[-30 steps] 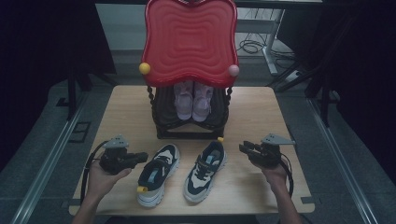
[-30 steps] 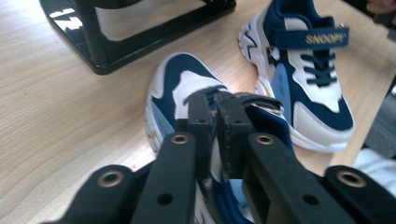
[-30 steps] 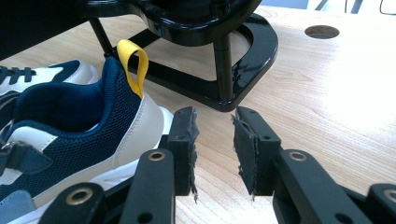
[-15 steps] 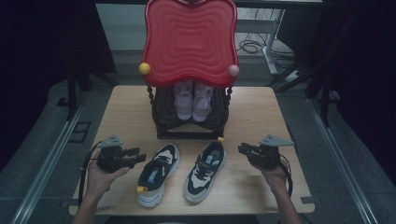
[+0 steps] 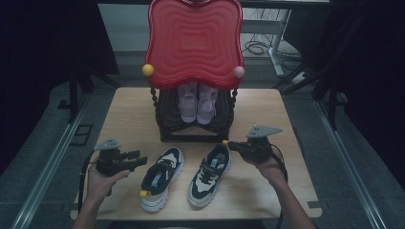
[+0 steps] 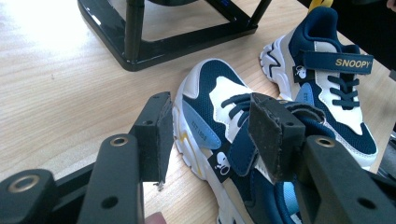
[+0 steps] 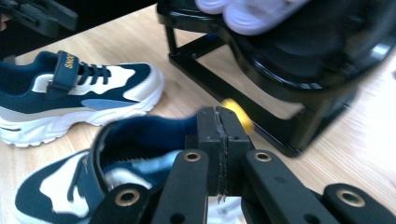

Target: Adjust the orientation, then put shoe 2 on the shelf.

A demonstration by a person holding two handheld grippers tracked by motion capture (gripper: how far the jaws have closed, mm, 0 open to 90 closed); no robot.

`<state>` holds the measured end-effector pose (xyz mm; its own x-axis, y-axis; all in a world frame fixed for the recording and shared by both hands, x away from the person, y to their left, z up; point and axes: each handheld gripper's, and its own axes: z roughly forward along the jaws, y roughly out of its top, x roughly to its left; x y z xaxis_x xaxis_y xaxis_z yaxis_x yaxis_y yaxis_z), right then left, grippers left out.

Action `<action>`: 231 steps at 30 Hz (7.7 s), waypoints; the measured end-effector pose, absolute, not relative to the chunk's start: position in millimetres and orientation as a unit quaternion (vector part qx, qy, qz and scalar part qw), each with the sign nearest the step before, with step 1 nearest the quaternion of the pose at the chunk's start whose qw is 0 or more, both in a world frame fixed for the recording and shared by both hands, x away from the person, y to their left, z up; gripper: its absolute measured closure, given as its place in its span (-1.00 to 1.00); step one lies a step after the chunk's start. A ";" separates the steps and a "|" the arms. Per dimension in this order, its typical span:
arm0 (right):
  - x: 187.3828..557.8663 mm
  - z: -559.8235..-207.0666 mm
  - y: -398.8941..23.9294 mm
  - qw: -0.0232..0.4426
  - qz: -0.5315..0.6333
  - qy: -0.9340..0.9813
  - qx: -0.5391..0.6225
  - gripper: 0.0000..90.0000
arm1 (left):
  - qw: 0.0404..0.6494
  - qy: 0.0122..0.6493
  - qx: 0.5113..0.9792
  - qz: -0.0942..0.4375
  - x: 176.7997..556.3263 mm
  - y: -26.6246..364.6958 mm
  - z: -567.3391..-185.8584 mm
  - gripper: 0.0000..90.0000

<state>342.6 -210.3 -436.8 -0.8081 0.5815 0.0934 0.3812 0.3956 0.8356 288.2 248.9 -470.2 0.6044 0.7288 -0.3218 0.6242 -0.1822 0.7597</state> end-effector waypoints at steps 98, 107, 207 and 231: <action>352.6 -459.9 -253.5 0.025 0.400 0.850 0.342 0.99 | 0.460 0.461 0.759 0.023 289.4 258.8 -489.8 0.12; 330.6 -465.1 -266.8 0.025 0.419 0.839 0.346 0.99 | 0.462 0.462 0.757 0.023 288.8 259.9 -489.0 0.12; 312.4 -461.0 -224.8 0.025 0.360 0.886 0.293 0.25 | 0.324 0.422 0.846 0.042 283.0 196.9 -472.9 0.17; 322.6 -476.3 -212.8 0.030 0.319 0.895 0.311 0.60 | 0.331 0.463 0.819 0.073 280.0 193.1 -480.7 0.58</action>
<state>322.6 -212.8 -476.3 -0.8049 0.5756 0.1444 0.5369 0.6027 0.5903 280.0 193.1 -480.7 0.5606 0.8066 -0.1872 0.7099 -0.3518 0.6102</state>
